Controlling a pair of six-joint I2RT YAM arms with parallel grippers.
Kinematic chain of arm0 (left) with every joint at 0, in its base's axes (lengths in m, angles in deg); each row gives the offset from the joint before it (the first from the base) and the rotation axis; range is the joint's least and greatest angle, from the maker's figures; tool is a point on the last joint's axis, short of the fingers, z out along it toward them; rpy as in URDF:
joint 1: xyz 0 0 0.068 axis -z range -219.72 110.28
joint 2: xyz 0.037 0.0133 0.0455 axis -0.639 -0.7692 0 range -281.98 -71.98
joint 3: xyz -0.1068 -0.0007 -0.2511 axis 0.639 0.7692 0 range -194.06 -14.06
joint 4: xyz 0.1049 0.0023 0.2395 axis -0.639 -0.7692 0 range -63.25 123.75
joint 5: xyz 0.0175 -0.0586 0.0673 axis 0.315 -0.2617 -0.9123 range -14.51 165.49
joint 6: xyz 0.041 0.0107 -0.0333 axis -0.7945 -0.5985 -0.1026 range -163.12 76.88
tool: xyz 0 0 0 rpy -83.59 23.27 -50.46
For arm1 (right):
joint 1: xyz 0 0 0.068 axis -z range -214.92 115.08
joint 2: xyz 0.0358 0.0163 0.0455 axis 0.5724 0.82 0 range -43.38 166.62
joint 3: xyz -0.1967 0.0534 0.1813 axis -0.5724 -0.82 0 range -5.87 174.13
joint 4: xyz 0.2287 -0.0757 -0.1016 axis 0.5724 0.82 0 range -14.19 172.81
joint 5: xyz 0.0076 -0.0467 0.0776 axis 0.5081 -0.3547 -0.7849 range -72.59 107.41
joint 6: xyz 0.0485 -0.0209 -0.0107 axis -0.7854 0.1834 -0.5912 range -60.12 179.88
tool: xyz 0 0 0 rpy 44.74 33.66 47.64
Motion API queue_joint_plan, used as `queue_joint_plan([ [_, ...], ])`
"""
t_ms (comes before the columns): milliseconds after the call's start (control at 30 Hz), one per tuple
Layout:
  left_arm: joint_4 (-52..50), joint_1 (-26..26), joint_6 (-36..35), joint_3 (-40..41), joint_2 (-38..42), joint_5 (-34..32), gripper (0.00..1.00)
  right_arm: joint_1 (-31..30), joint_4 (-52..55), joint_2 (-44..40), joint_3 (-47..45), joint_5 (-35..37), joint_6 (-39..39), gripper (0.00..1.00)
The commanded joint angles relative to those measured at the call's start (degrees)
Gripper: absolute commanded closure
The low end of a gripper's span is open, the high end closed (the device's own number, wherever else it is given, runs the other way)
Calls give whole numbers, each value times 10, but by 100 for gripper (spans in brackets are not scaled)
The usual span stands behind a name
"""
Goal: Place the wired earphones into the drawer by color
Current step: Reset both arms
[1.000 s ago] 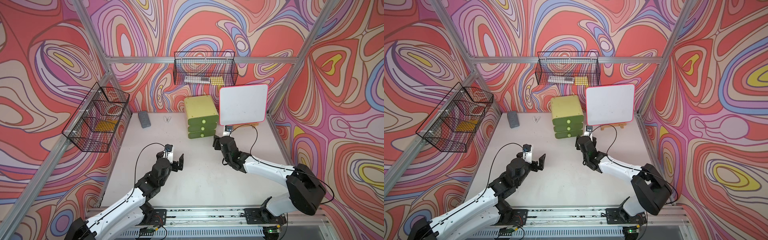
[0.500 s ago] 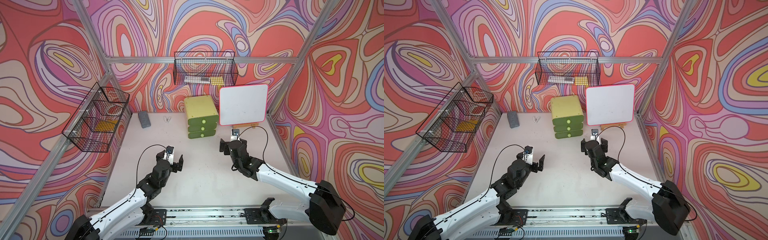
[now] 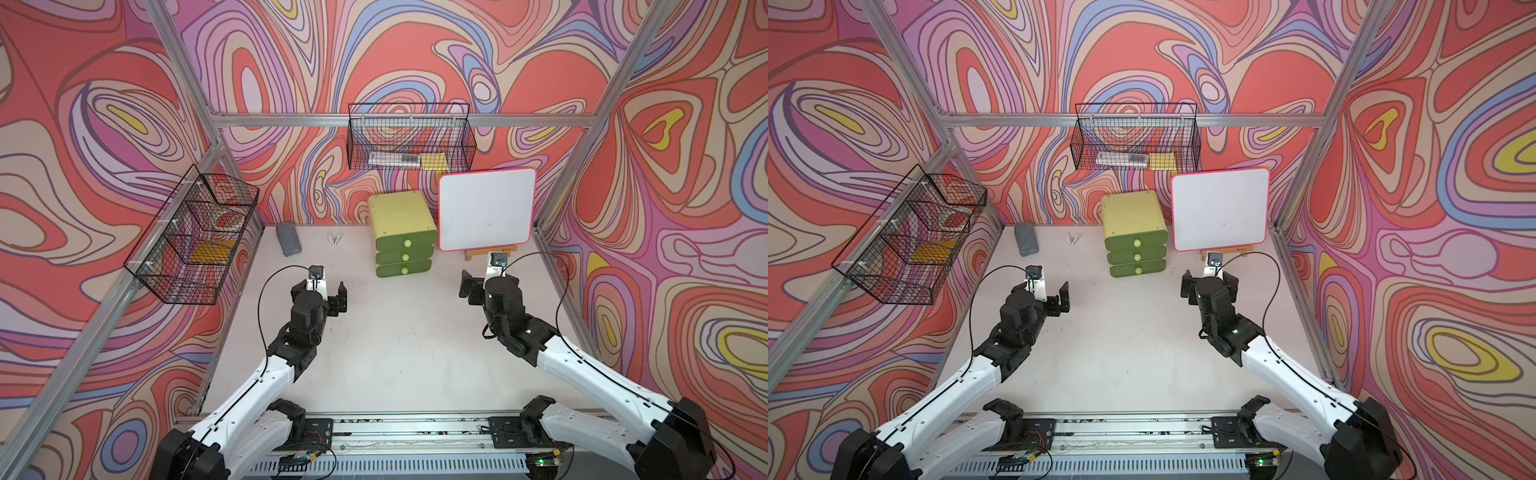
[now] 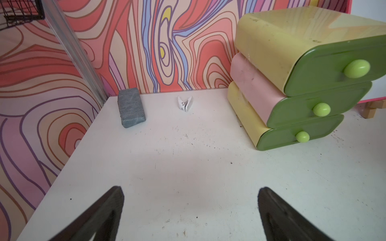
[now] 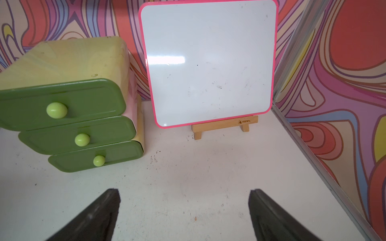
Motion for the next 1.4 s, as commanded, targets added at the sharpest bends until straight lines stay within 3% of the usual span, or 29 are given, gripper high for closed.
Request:
queue_joint_plan([
  [0,-8,-38,12,-28,-17,69,1,42,4,-20,-13,-74,-18,2],
  [100,12,-60,14,-19,-21,79,1,56,-16,-23,-30,-73,-11,2],
  [400,153,-60,-62,59,-50,93,1,57,-180,-22,-118,-48,59,2],
  [567,233,-67,-110,88,-107,83,1,75,-178,34,-103,-80,53,2],
  [667,253,-94,-105,92,-148,87,1,116,-194,57,-106,-118,33,2],
  [900,373,-174,-69,115,-246,174,1,297,-273,92,-141,-284,-61,2],
  [1067,428,-191,-65,95,-337,222,1,311,-320,123,-152,-314,-30,2],
  [1133,345,-192,-67,67,-320,219,1,312,-333,136,-152,-306,-20,2],
  [1200,382,-193,-58,74,-333,200,1,312,-359,152,-155,-293,-6,2],
  [1367,364,-193,-46,68,-330,172,1,312,-429,210,-163,-278,22,2],
])
